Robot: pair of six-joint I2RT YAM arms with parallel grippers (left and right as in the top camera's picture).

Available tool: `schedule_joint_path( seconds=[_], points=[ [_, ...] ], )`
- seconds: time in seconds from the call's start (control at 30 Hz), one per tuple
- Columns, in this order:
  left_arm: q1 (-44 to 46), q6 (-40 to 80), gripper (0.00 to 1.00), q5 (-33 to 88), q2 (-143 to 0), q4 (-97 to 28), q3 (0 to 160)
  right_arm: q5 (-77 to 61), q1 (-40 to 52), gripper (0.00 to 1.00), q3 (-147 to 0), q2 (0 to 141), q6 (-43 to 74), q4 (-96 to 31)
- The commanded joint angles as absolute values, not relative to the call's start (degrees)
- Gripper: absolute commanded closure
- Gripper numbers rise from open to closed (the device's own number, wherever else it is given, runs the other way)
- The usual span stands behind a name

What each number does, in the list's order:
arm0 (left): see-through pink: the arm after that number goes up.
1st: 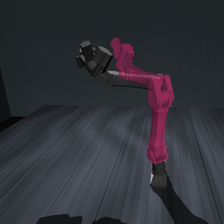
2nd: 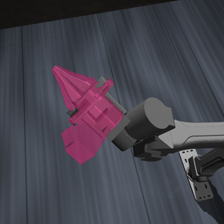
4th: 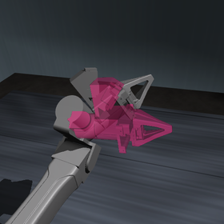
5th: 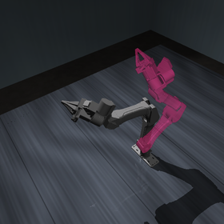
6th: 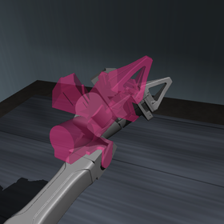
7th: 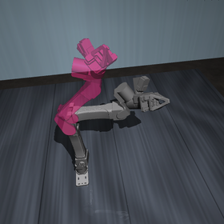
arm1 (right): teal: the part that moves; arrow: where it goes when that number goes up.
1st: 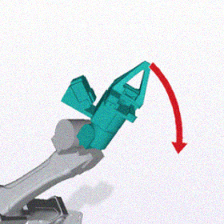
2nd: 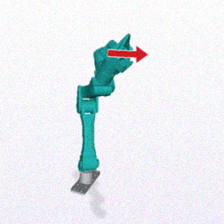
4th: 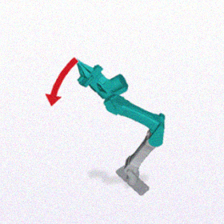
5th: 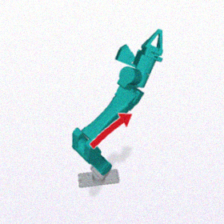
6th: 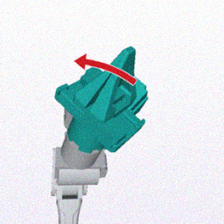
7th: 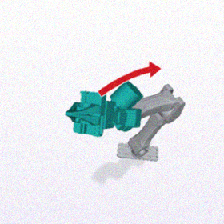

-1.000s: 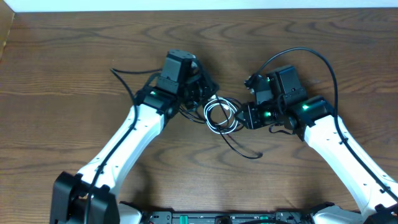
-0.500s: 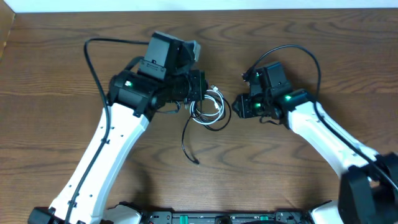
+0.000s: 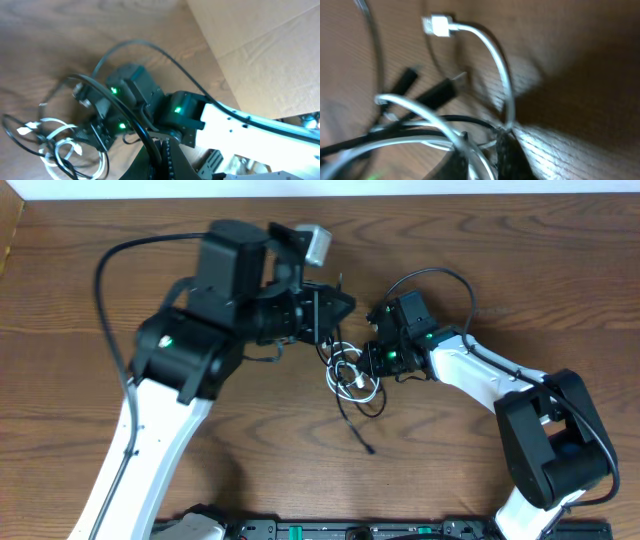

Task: Untangle cables
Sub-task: 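Pull the black cable left and the white cable right, separating them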

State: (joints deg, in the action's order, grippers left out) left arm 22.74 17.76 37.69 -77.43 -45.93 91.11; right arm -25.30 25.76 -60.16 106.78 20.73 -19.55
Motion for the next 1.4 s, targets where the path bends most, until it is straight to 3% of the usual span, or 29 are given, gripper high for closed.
schedule_joint_path(
  seconds=[0.0, 0.17, 0.53, 0.93, 1.37],
  points=[
    [16.4, 15.2, 0.93, 37.1, -73.0, -46.0, 92.6, -18.0, 25.9, 0.99, -60.1, 107.7, 21.0, -24.2],
    [2.3, 15.2, 0.92, 36.9, -71.5, -48.8, 92.6, -7.9, 22.9, 0.99, -60.1, 107.6, 21.0, -31.6],
    [-18.7, 15.1, 0.93, 36.8, -74.3, -50.9, 92.6, -3.7, 9.3, 0.99, -60.1, 107.0, 19.4, -38.9],
    [-29.8, 15.3, 0.93, 30.8, -77.6, -50.3, 92.5, -3.3, -12.6, 0.99, -60.1, 96.1, 17.0, -44.0],
    [-30.5, 15.6, 0.93, 30.4, -78.9, -51.7, 91.5, -3.4, -36.1, 0.99, -60.1, 88.2, 18.4, -46.6]
  ],
)
